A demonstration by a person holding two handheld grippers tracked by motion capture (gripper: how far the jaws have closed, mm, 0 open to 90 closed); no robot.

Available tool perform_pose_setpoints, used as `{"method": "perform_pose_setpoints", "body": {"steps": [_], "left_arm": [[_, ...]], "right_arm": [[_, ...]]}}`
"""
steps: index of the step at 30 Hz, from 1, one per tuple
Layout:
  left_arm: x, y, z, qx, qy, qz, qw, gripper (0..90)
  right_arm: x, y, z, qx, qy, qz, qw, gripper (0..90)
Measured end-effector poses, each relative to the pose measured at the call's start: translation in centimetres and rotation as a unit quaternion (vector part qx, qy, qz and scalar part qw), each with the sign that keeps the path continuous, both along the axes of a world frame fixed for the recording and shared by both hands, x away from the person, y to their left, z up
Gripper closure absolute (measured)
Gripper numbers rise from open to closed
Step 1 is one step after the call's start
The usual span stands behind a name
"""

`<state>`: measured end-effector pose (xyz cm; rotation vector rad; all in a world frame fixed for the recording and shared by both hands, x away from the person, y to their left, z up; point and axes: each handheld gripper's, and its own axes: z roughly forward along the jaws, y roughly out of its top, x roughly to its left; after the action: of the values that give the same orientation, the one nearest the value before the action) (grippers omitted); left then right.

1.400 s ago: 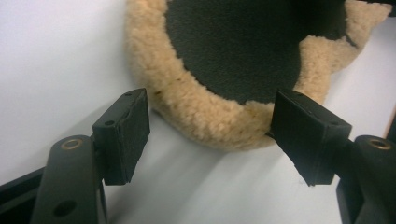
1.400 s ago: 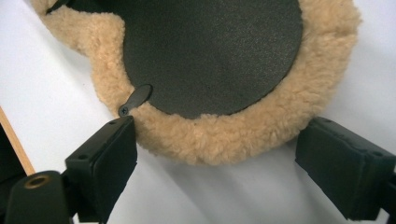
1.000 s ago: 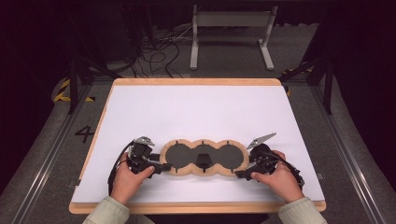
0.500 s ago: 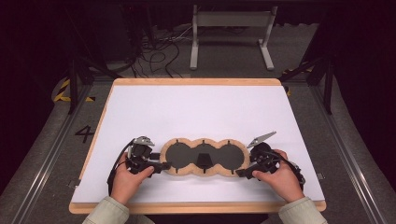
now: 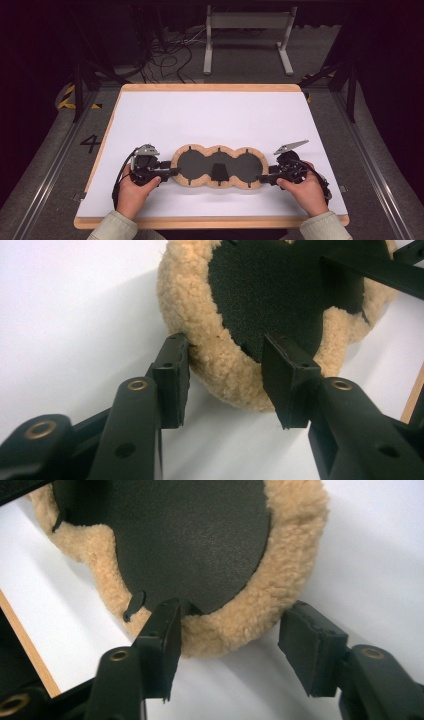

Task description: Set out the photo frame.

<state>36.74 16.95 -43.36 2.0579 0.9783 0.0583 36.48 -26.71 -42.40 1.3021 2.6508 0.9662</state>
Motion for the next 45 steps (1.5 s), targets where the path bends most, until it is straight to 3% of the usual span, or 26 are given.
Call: {"method": "perform_pose_setpoints", "body": {"steps": [6,10,13,19,27,39,45], "left_arm": [[-0.2,0.2,0.2,-0.010,-0.007,0.000,0.9999,58.4],[-0.3,0.0,0.2,0.012,-0.017,-0.001,0.9998,59.9],[-0.3,0.0,0.2,0.011,-0.017,-0.001,0.9998,61.3],[-0.4,0.0,0.4,0.015,-0.027,0.006,0.9995,63.8],[-0.5,0.1,0.7,0.026,-0.047,0.023,0.9983,72.7],[-1.0,-0.2,1.2,0.039,-0.076,0.032,0.9958,77.0],[-1.3,-0.4,1.3,0.059,-0.104,0.028,0.9924,80.3]], "right_arm": [[0.0,-0.1,0.0,0.002,-0.002,0.000,1.0000,45.1],[-0.1,-0.7,0.2,0.016,-0.006,-0.004,0.9998,54.5],[-0.1,-1.3,0.2,0.032,-0.005,-0.010,0.9994,59.0],[-0.3,-1.1,0.6,0.026,-0.011,-0.015,0.9995,62.2],[-0.6,-1.2,1.3,0.038,-0.044,-0.036,0.9977,70.3],[-1.2,-0.6,2.2,0.009,-0.086,-0.050,0.9950,74.3],[-1.4,-1.2,2.5,0.037,-0.107,-0.059,0.9918,75.3]]}}
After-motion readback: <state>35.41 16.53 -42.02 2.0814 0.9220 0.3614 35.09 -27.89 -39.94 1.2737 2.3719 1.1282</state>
